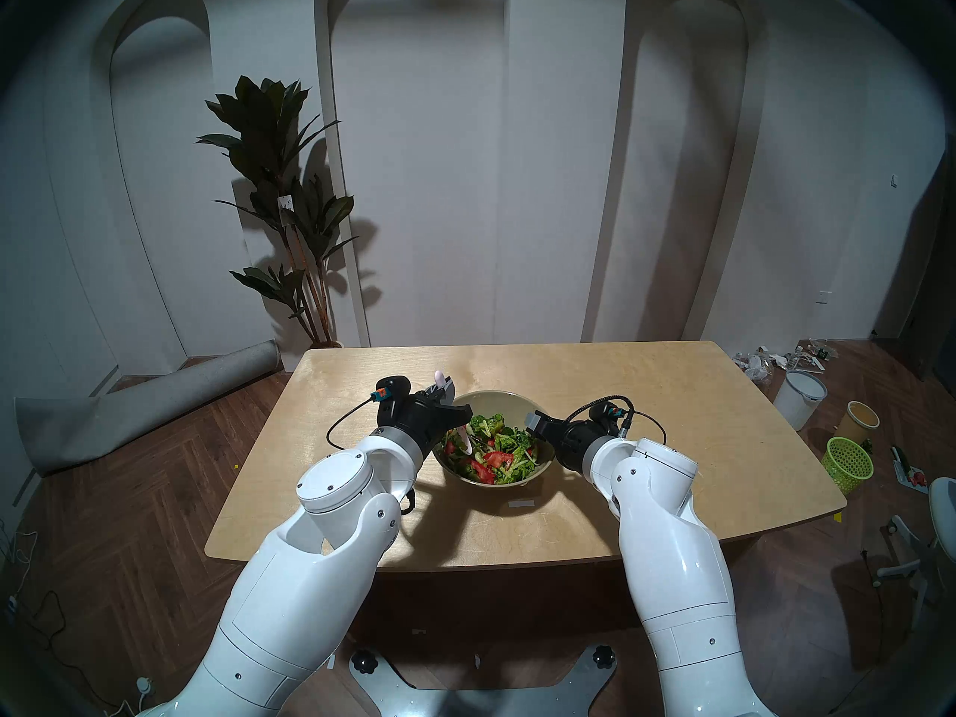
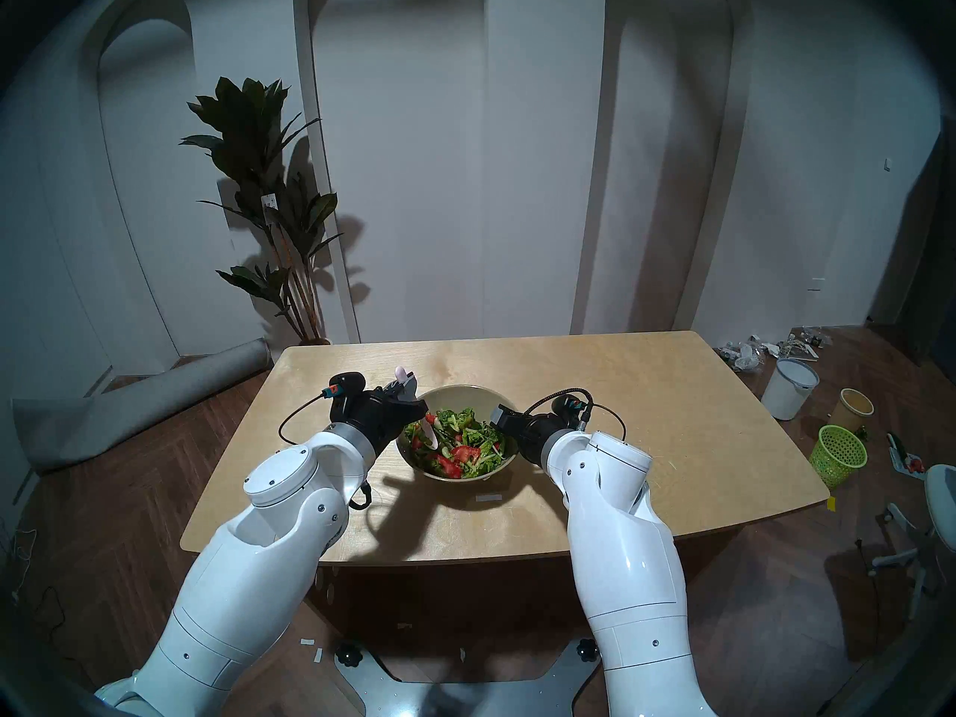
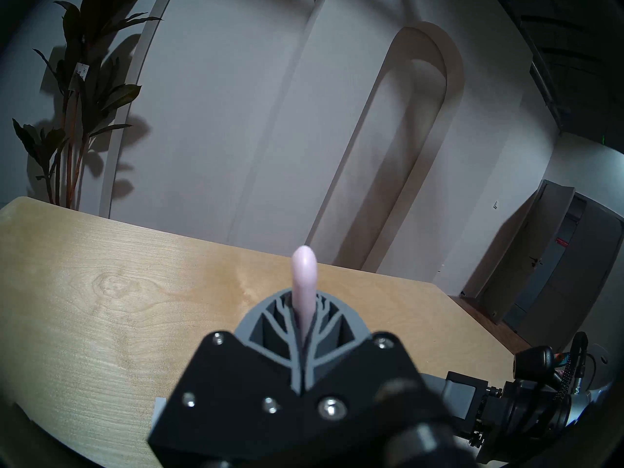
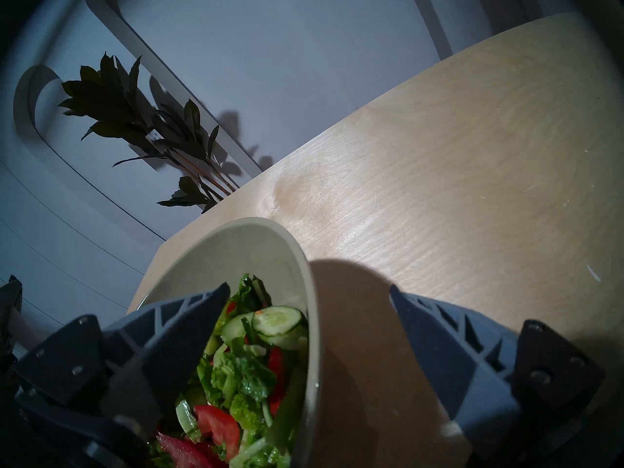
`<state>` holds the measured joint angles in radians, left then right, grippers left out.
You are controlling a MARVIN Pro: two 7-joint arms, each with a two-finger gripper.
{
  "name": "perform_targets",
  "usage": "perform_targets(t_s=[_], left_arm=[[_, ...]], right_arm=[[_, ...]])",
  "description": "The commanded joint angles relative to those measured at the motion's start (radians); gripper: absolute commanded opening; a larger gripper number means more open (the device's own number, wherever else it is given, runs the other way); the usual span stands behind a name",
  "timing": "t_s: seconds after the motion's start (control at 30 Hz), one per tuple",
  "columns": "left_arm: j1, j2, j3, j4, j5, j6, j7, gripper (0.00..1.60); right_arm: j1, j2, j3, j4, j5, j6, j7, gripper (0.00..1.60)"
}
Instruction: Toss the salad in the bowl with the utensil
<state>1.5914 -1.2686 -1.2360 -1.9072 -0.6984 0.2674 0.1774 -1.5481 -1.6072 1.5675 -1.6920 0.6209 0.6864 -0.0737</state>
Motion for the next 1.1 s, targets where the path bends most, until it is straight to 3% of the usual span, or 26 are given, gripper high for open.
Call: perform_targets(t_s=[0.0, 0.17, 0.47, 0.5, 0.53, 0.6, 0.73, 1.07], left_arm=[[-0.011, -0.011, -0.008, -0.034, -0.019, -0.004, -0.01, 0.0], [-0.007, -0.035, -0.018, -0.025, -0.038, -0.035, -0.007, 0.0], [0.0, -0.093, -0.003, 0.03, 0.005, -0.139, 0.047, 0.0], [-0.001, -0.094, -0.003, 0.032, -0.001, -0.134, 0.05, 0.0], [-0.002, -0.076, -0.005, 0.026, -0.018, -0.103, 0.038, 0.0], [-0.001, -0.077, -0.002, 0.033, -0.017, -0.106, 0.044, 0.0], [0.001, -0.089, 0.0, 0.037, -0.022, -0.112, 0.056, 0.0], [0.032, -0.133, -0.025, 0.014, -0.054, -0.185, 0.092, 0.0]], right_arm=[[-0.007, -0.002, -0.004, -0.006, 0.015, -0.067, 0.022, 1.6], [-0.016, -0.002, -0.011, 0.015, 0.025, -0.143, 0.053, 1.6], [-0.026, 0.0, -0.029, 0.05, 0.039, -0.27, 0.082, 1.6], [-0.029, -0.001, -0.012, -0.031, 0.113, -0.166, -0.036, 1.6], [0.032, -0.012, 0.07, -0.054, 0.125, -0.177, 0.068, 1.6], [0.079, 0.025, 0.09, -0.061, 0.089, -0.23, 0.069, 1.6], [0.081, 0.03, 0.119, -0.09, 0.114, -0.239, 0.072, 1.6], [0.07, 0.006, 0.21, -0.221, 0.22, -0.121, 0.021, 1.6]])
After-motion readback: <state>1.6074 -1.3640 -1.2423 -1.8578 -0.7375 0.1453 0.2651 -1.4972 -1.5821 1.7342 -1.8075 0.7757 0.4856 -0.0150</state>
